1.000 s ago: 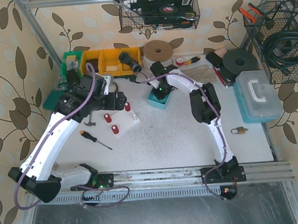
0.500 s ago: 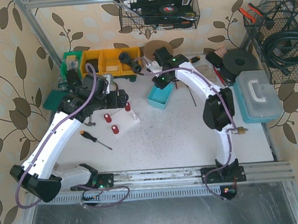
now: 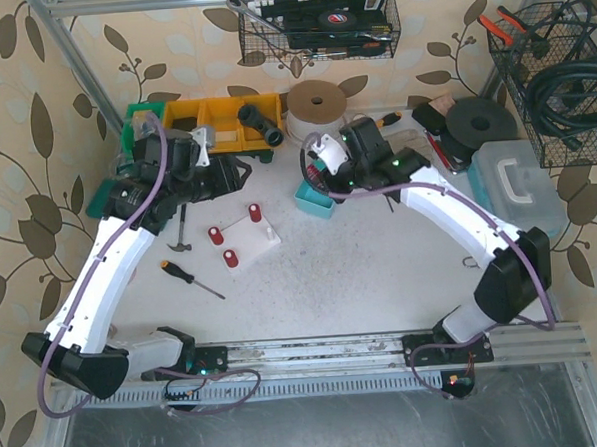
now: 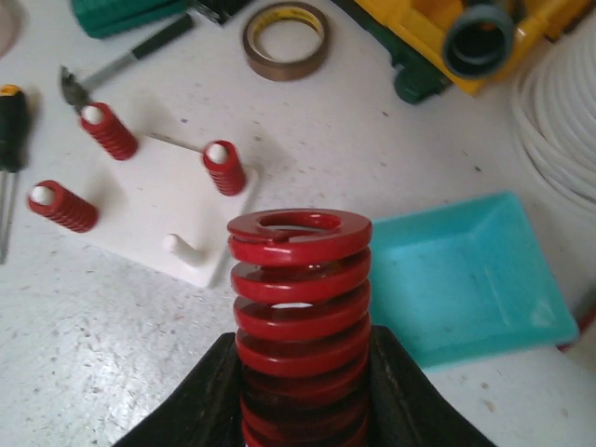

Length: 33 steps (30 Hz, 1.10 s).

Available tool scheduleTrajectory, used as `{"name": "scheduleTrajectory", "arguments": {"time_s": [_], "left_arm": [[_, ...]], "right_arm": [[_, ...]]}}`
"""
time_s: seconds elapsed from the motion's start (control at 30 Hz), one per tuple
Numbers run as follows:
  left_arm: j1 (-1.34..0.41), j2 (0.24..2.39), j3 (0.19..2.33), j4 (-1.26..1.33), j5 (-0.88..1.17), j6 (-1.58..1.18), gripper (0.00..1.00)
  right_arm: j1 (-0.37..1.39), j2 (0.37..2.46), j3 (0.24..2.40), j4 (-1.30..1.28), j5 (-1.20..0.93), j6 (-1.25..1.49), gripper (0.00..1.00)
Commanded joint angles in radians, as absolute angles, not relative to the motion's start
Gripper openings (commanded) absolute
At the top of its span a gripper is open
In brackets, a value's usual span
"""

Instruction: Install the large spring

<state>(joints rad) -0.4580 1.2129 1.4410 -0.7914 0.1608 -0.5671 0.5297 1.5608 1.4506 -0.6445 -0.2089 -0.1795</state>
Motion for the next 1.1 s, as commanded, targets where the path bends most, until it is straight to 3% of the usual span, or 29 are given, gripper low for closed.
{"name": "scheduleTrajectory", "arguments": {"time_s": [0.0, 0.1, 0.2, 0.4, 0.47, 0.8, 1.07], "left_arm": [[-0.457, 1.237, 1.433, -0.693, 0.328, -0.609, 0.56], [-0.457, 1.272, 1.439, -0.669, 0.404, -0.611, 0.46], [-0.459, 1.314, 1.448, -0.661, 0.474, -0.615, 0.42], [-0.472, 1.356, 1.469, -0.673, 0.549, -0.623, 0.58], [-0.472, 1.365, 1.462, -0.674, 0.576, -0.634, 0.59], [-0.474, 1.351, 1.436, -0.652, 0.597, -0.667, 0.45], [-0.474, 1.341, 1.418, -0.668, 0.605, -0.68, 0.43]], "right_arm": [[0.575, 1.484, 1.328, -0.348, -0.282, -0.206, 0.01], [0.604, 1.474, 1.296, -0.284, -0.283, -0.239, 0.01], [0.646, 1.47, 1.271, -0.227, -0.265, -0.277, 0.0], [0.693, 1.481, 1.275, -0.184, -0.244, -0.295, 0.0], [0.696, 1.485, 1.283, -0.184, -0.235, -0.301, 0.0], [0.757, 1.482, 1.281, -0.184, -0.196, -0.34, 0.0], [0.756, 1.476, 1.275, -0.186, -0.178, -0.337, 0.0]]}}
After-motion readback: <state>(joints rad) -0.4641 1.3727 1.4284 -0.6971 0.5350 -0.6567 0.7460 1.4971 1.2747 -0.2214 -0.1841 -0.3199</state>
